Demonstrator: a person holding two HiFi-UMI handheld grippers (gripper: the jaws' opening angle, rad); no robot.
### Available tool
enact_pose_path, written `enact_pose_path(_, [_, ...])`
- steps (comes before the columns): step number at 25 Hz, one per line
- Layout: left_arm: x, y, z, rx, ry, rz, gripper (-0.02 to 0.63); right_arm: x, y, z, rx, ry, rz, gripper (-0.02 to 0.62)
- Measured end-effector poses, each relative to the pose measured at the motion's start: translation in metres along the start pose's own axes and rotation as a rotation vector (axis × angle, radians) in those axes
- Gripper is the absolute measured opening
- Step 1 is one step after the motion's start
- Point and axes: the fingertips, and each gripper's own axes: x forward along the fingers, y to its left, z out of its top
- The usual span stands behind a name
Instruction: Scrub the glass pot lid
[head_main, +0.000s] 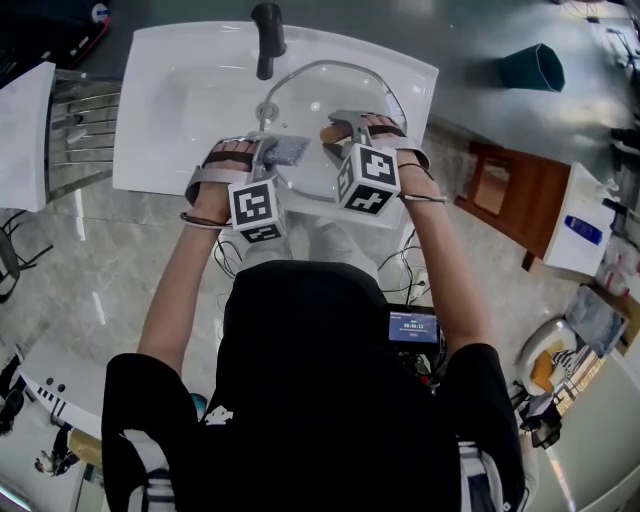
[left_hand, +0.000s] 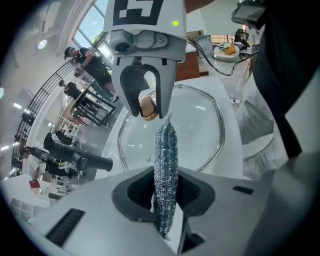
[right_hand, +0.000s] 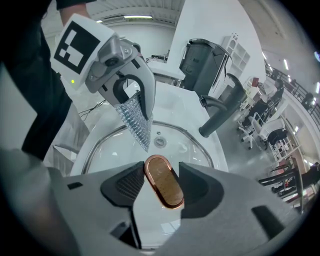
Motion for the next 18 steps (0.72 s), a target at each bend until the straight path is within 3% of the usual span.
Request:
enact_pose_path(11, [-0.019, -0.005, -0.002, -0.161, -0.026, 0.002, 0.071, -0.004, 0.002, 0.001, 0.024, 0.013, -0.007, 0.218])
enact_pose_path(18, [-0.036, 0.012, -0.005, -0.241, -0.052, 0.028, 0.071, -0.031, -0.006, 0.017, 0.048, -0.024, -0.047, 0.190])
